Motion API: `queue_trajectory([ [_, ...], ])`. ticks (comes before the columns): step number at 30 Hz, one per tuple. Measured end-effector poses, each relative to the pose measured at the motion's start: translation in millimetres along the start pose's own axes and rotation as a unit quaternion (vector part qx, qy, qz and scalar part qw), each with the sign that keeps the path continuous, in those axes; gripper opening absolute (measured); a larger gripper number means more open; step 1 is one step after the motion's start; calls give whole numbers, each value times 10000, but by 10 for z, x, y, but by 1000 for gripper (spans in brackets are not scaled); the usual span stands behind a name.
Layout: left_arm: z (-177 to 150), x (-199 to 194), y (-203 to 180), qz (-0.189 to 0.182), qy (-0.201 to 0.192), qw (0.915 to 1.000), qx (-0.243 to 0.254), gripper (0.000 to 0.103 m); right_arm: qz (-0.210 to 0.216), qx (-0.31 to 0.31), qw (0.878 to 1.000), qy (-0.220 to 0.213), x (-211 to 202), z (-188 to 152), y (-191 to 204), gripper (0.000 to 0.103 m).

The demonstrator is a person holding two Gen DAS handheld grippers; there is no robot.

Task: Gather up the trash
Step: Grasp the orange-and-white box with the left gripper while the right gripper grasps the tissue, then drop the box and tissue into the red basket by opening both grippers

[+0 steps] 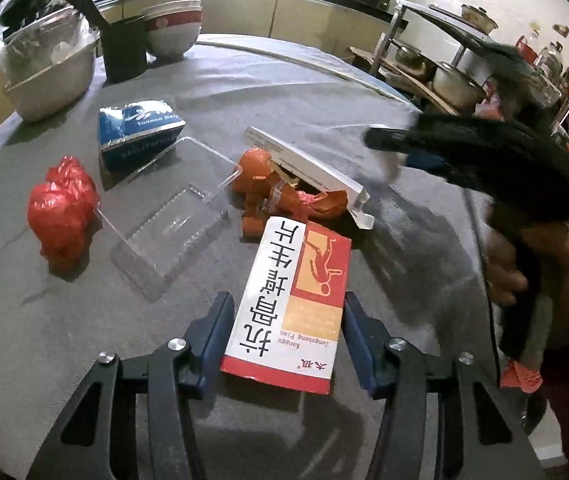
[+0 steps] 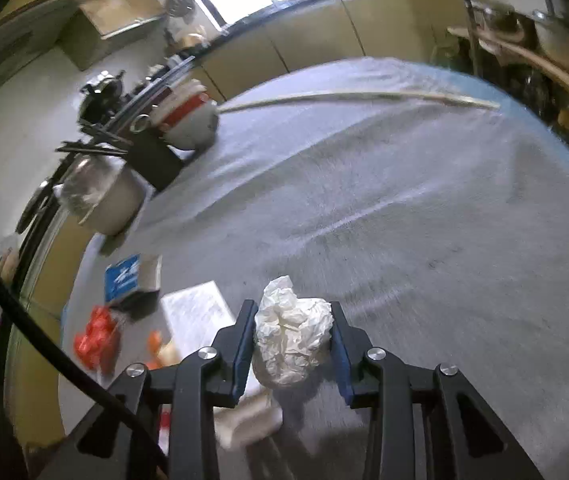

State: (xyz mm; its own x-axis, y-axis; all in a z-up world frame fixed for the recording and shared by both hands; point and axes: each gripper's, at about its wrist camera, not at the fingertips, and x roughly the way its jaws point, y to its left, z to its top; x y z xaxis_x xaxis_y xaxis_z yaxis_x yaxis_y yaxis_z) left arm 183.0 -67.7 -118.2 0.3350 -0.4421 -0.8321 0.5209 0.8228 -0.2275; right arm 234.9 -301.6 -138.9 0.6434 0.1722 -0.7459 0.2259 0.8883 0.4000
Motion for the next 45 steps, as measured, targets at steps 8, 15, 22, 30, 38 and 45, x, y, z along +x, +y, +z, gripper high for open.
queue_trajectory([
  [8,-144,-353,-130,191,-273,9993,-188,55,541,-38,9982,-237,-768,-466,-102,37],
  [15,-298,-658,-409,456,-527,9975,-90,55,854,-141,9953,-444,-1307,-903,-84,37],
  [22,-409,-826,-716,327,-584,9977,91,55,940,-178,9928,-715,-1742,-1227,-141,37],
  [30,-473,-866,-1207,219,-572,9964,579,55,634,-105,9925,-1038,-2169,-1490,-485,37],
  [38,-495,-864,-1692,97,-535,9931,1044,55,448,276,9897,-1330,-2600,-1714,-996,37],
  [45,-515,-818,-2212,-249,-459,9868,1535,55,265,859,9815,-1692,-3040,-1874,-1558,37],
])
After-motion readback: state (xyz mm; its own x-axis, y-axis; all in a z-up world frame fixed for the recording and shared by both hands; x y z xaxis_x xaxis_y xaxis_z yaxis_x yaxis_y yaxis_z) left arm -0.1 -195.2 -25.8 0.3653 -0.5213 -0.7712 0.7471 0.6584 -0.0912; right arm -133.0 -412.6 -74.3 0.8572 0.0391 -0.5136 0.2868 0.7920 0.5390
